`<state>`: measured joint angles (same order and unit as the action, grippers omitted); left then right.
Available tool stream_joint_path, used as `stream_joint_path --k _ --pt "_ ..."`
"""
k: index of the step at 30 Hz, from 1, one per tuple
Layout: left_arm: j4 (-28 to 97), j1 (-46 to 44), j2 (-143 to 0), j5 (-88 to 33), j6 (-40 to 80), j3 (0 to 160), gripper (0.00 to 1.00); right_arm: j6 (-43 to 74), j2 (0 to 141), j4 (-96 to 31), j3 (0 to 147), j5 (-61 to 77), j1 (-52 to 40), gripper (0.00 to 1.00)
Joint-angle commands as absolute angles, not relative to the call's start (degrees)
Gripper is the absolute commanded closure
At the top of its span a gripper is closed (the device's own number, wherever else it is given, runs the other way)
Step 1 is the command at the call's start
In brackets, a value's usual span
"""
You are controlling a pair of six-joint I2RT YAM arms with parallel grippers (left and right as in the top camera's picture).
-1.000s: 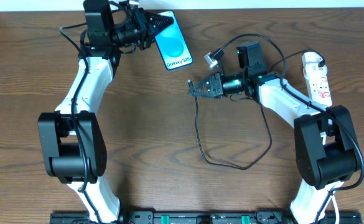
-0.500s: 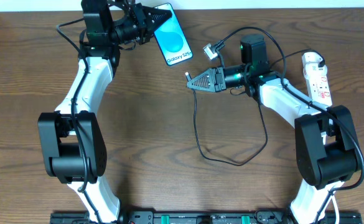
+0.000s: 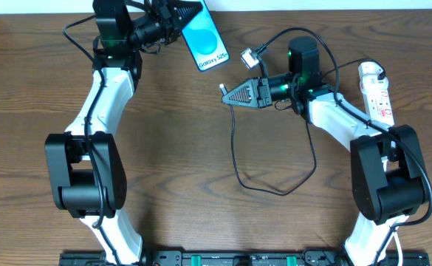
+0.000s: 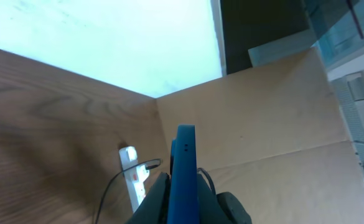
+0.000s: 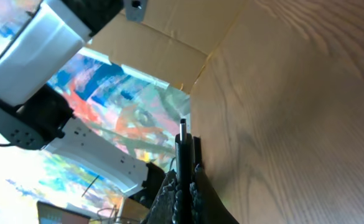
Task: Plug charger to phone and switch on socket
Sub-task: 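Lift the connector with the right gripper toward the phone's bottom edge, then align the connector under the phone's port, left gripper holding the phone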
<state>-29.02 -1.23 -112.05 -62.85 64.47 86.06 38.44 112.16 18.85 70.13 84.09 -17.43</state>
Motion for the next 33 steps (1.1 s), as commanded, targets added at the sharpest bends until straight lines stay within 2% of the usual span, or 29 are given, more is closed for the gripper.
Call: stream_joint_path --k 1,11,21,33 --pt "-30.83 -0.93 -110.48 -63.92 68.1 87.13 0.93 42.24 113.06 21.82 70.46 86.78 -16.91 0.99" --pt "-39.7 -0.93 -110.48 -68.27 72.31 87.13 0.92 48.38 113.06 29.28 70.46 86.28 -16.12 0.99" --pt "-39.94 -0.95 -110.48 -67.13 72.55 87.13 0.93 57.95 113.06 41.23 70.46 84.16 -15.64 0.99" --pt "-39.97 -0.95 -110.48 -63.53 75.75 87.13 0.93 59.79 113.06 43.66 70.46 82.65 -15.75 0.99"
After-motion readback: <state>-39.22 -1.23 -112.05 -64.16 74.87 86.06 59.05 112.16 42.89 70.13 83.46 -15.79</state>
